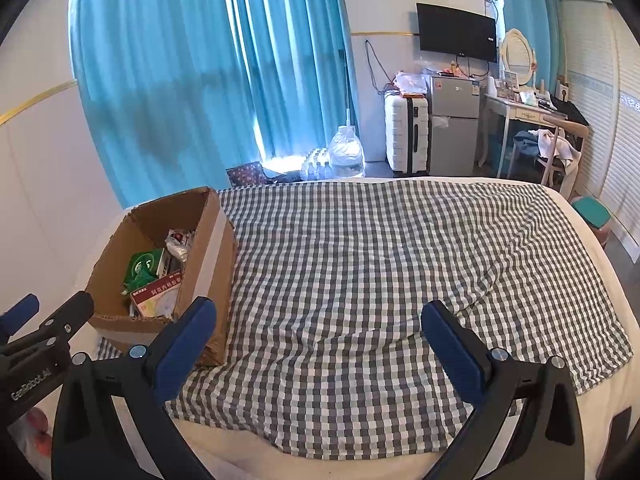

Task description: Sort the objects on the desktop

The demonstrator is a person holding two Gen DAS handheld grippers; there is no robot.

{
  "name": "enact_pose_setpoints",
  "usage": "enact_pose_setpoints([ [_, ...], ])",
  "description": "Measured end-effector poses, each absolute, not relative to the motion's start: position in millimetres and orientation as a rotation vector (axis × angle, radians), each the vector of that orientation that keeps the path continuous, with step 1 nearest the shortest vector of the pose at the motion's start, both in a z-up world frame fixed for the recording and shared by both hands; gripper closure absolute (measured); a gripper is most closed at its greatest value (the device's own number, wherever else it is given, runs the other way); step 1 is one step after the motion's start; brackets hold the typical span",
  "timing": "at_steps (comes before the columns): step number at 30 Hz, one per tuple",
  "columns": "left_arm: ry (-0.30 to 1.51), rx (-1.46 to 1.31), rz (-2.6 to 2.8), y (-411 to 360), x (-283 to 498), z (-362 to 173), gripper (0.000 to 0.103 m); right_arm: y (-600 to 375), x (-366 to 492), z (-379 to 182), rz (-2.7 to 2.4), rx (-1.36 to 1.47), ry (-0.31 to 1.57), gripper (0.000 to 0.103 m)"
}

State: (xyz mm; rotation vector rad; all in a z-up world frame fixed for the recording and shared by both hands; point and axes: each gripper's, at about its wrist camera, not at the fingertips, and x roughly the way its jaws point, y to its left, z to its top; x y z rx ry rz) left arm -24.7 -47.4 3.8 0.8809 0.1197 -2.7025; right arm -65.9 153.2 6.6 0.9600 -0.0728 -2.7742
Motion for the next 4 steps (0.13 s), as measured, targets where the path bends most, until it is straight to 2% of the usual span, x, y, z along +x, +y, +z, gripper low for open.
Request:
enact_pose_setpoints([
  [4,0.084,0.863,-2.710,-44.1,-22.8,5.1,0.000,152.7,-65.0,6.8,-2.772,0.961,-0.073,0.000],
])
